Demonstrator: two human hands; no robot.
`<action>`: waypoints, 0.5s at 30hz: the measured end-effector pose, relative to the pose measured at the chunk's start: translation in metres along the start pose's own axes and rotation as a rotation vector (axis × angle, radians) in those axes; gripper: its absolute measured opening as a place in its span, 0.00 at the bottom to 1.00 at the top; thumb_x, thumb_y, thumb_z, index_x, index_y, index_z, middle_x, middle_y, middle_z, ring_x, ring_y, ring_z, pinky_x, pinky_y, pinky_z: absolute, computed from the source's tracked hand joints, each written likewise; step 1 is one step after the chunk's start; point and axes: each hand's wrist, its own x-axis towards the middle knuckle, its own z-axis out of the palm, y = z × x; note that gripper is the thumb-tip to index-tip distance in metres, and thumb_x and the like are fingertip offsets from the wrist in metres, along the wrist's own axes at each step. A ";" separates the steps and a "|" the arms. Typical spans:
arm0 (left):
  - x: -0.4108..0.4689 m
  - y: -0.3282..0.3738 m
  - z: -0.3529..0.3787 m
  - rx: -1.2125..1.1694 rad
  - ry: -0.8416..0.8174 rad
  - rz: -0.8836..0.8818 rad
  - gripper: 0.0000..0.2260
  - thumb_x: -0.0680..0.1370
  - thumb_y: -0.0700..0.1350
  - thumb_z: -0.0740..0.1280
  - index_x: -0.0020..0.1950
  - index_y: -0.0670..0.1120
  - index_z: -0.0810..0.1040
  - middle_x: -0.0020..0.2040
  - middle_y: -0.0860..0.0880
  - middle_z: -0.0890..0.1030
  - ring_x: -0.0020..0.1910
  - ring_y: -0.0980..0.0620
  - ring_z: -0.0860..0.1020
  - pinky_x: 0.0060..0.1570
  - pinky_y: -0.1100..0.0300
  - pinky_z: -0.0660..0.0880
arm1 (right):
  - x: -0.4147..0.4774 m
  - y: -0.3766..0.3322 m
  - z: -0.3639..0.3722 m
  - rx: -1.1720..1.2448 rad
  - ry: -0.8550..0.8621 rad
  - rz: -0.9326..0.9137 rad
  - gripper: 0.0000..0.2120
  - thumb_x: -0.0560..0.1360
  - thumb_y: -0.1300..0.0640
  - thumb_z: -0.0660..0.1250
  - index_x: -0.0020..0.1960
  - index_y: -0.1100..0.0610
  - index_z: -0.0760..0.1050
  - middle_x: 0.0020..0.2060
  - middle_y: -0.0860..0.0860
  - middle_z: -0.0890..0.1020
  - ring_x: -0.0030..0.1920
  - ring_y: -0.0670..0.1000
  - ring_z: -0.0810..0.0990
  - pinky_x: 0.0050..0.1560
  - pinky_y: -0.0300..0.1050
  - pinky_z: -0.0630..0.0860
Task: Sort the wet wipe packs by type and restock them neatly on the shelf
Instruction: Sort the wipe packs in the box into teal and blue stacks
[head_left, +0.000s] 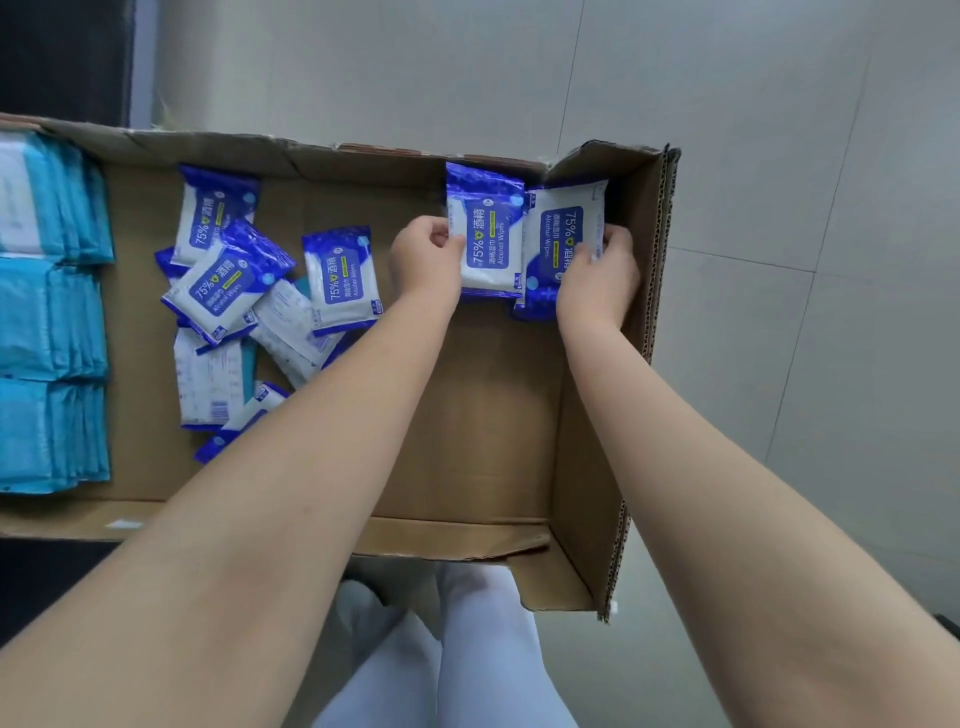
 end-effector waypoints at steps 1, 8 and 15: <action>0.000 0.000 -0.002 -0.011 -0.001 0.000 0.11 0.80 0.47 0.67 0.62 0.48 0.76 0.50 0.54 0.78 0.49 0.58 0.78 0.37 0.67 0.74 | -0.002 0.000 0.001 0.006 0.008 -0.010 0.13 0.81 0.62 0.61 0.65 0.61 0.72 0.58 0.58 0.81 0.57 0.57 0.80 0.59 0.53 0.78; -0.012 -0.042 -0.057 -0.052 -0.021 0.037 0.13 0.80 0.45 0.66 0.65 0.48 0.76 0.54 0.55 0.76 0.52 0.59 0.75 0.43 0.72 0.70 | -0.042 0.009 0.001 -0.045 0.052 -0.229 0.21 0.81 0.59 0.63 0.73 0.61 0.69 0.70 0.54 0.73 0.70 0.51 0.71 0.69 0.34 0.62; 0.009 -0.127 -0.164 0.064 0.042 0.048 0.12 0.80 0.45 0.66 0.63 0.47 0.77 0.58 0.51 0.77 0.50 0.55 0.76 0.53 0.60 0.74 | -0.113 0.020 0.043 -0.150 0.063 -0.319 0.16 0.80 0.58 0.65 0.65 0.63 0.74 0.60 0.57 0.78 0.62 0.54 0.75 0.65 0.36 0.65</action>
